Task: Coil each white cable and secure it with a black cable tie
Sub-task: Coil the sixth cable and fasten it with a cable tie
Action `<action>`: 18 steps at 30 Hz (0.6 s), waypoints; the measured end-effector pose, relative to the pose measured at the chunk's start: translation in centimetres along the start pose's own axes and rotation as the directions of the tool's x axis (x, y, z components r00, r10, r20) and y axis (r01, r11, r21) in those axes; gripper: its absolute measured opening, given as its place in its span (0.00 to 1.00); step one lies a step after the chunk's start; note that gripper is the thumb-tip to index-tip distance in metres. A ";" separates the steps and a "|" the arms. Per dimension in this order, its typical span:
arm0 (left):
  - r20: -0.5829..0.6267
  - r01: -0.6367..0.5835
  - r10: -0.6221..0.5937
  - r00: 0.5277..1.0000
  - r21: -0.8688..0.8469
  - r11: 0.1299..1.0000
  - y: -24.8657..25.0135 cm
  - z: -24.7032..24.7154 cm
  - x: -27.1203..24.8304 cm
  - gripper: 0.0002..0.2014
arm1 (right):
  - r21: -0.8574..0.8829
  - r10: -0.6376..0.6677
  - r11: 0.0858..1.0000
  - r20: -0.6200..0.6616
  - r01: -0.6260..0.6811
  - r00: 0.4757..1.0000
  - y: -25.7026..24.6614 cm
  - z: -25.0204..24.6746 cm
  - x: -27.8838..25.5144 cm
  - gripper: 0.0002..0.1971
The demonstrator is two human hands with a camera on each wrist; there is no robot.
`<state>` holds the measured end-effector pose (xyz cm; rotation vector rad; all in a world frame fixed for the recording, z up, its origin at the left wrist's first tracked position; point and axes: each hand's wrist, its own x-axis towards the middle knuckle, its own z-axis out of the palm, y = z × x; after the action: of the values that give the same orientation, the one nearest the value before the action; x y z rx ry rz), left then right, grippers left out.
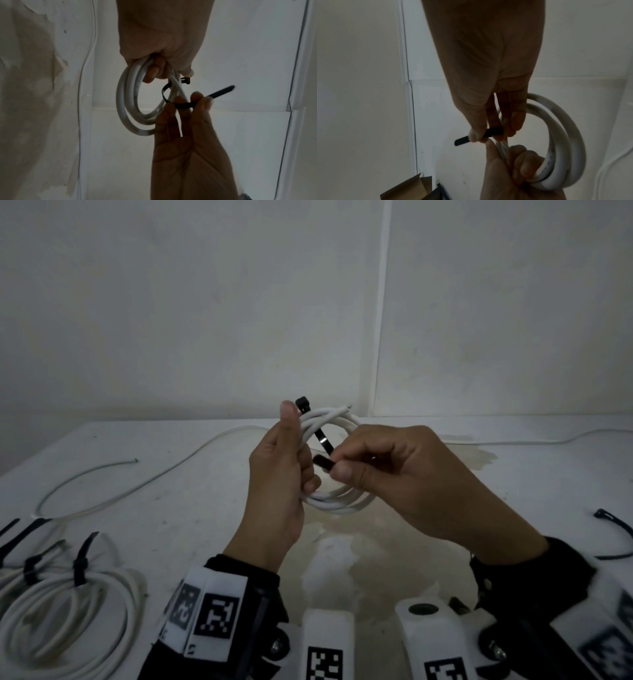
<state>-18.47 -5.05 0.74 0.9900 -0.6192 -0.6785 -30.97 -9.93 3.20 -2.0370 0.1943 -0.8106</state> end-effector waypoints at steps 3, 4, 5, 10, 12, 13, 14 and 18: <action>0.004 -0.004 0.004 1.000 0.021 1.000 0.2 0.2 -0.2 0.17 | -0.042 0.056 0.997 -0.091 -0.060 0.994 0.2 0.0 0.1 0.07; 0.011 -0.014 0.014 1.000 0.026 1.000 0.2 0.2 -0.3 0.16 | -0.050 0.072 0.996 -0.116 -0.078 0.991 0.3 0.0 0.1 0.07; 0.017 -0.022 0.021 1.000 0.030 0.999 0.2 0.3 -0.4 0.16 | -0.058 0.086 0.994 -0.137 -0.095 0.987 0.4 0.0 0.1 0.07; 0.024 -0.010 0.008 1.000 0.083 0.996 -0.1 0.8 -0.6 0.14 | -0.040 0.162 0.984 -0.226 -0.176 0.960 0.8 -0.2 0.3 0.08; 0.026 -0.022 0.019 0.999 0.115 0.993 -0.2 0.9 -0.6 0.15 | -0.035 0.184 0.979 -0.246 -0.199 0.952 1.0 -0.2 0.3 0.09; 0.027 -0.030 0.026 0.999 0.124 0.992 -0.3 0.9 -0.7 0.15 | -0.034 0.190 0.978 -0.256 -0.206 0.948 1.0 -0.2 0.3 0.10; 0.027 -0.034 0.031 0.999 0.127 0.991 -0.4 0.9 -0.7 0.15 | -0.033 0.195 0.977 -0.265 -0.212 0.944 1.0 -0.2 0.3 0.10; 0.032 -0.048 0.045 0.998 0.121 0.992 -0.4 1.0 -0.7 0.17 | 0.001 0.210 0.976 -0.277 -0.218 0.938 0.9 -0.3 0.3 0.10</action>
<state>-19.76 -5.17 0.69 1.0764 -0.7139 -0.6209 -30.71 -10.75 2.78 -1.8829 0.5788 -0.9547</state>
